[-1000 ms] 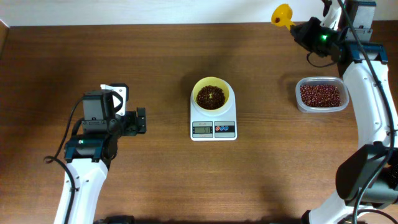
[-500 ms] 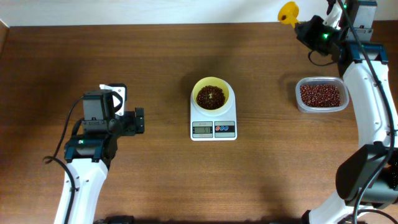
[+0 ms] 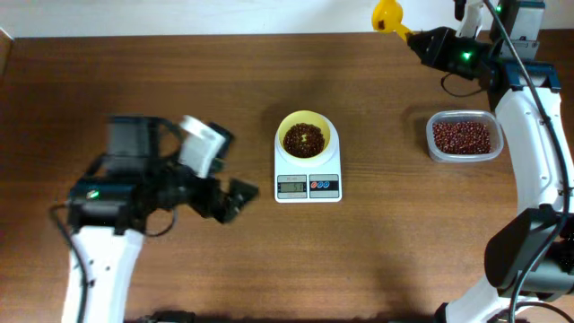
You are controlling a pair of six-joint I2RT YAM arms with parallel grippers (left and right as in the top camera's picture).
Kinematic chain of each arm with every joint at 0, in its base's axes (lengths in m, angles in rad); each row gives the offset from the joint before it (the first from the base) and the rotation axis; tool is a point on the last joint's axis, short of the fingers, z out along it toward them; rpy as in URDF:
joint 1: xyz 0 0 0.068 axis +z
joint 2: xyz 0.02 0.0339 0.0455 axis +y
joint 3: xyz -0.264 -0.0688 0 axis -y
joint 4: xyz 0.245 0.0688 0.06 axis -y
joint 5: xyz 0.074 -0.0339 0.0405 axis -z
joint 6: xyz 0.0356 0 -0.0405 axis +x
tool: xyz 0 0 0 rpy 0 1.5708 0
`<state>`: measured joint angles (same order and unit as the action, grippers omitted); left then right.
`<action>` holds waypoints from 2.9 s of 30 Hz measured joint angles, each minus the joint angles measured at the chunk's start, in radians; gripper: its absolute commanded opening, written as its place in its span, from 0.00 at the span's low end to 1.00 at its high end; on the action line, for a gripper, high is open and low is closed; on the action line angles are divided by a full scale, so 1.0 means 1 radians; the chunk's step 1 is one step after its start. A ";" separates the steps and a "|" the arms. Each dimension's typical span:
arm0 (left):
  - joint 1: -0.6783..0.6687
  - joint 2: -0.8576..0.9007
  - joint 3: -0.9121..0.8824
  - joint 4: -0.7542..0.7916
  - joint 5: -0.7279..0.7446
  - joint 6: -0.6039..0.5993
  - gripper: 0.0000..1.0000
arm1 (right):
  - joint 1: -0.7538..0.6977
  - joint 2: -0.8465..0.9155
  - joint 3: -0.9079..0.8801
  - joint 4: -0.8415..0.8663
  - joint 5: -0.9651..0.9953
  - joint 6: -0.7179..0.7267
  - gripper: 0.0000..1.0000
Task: Scoop item into bowl and weigh 50g on scale
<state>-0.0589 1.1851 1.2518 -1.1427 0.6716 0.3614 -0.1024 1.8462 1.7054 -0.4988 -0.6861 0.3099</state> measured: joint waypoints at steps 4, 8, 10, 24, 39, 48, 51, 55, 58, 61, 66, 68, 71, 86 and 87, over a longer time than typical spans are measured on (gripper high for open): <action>-0.156 0.046 0.000 0.018 -0.206 0.020 0.99 | 0.000 0.000 0.000 0.014 -0.051 -0.002 0.04; -0.163 0.046 0.000 0.099 -0.383 -0.024 0.99 | 0.000 0.000 0.000 0.014 -0.101 -0.004 0.04; -0.163 0.046 0.000 0.146 -0.421 -0.039 0.99 | 0.000 0.000 0.000 0.013 -0.108 -0.003 0.04; -0.121 0.193 0.000 0.166 -0.271 -0.048 0.99 | 0.104 0.000 0.001 -0.154 -0.071 -0.298 0.04; -0.121 0.193 0.000 0.167 -0.369 -0.048 0.99 | 0.337 -0.062 0.052 -0.547 0.155 -0.650 0.04; -0.121 0.193 0.000 0.167 -0.370 -0.048 0.99 | 0.337 0.003 0.053 -0.617 0.193 -0.650 0.04; -0.121 0.193 0.000 0.167 -0.370 -0.048 0.99 | 0.347 0.005 0.053 -0.620 0.200 -0.650 0.04; -0.121 0.193 0.000 0.167 -0.370 -0.048 0.99 | 0.375 0.010 0.053 -0.616 0.282 -0.650 0.04; -0.121 0.193 0.000 0.167 -0.370 -0.048 0.99 | 0.394 0.020 0.053 -0.566 0.346 -0.650 0.04; -0.121 0.193 0.000 0.167 -0.370 -0.048 0.99 | 0.412 0.060 0.052 -0.555 0.373 -0.650 0.04; -0.121 0.193 0.000 0.167 -0.370 -0.048 0.99 | 0.425 0.072 0.052 -0.494 0.375 -0.651 0.04; -0.121 0.193 0.000 0.167 -0.370 -0.048 0.99 | 0.425 0.073 0.052 -0.492 0.376 -0.650 0.04; -0.121 0.193 0.000 0.167 -0.370 -0.048 0.99 | 0.439 0.076 0.052 -0.500 0.377 -0.650 0.04; -0.121 0.193 0.000 0.167 -0.370 -0.048 0.99 | 0.520 0.080 0.052 -0.517 0.557 -0.651 0.04; -0.121 0.193 0.000 0.167 -0.370 -0.048 0.99 | 0.520 0.080 0.052 -0.519 0.558 -0.652 0.04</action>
<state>-0.1799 1.3785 1.2514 -0.9752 0.3019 0.3138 0.4179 1.9259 1.7576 -1.0176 -0.1276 -0.3416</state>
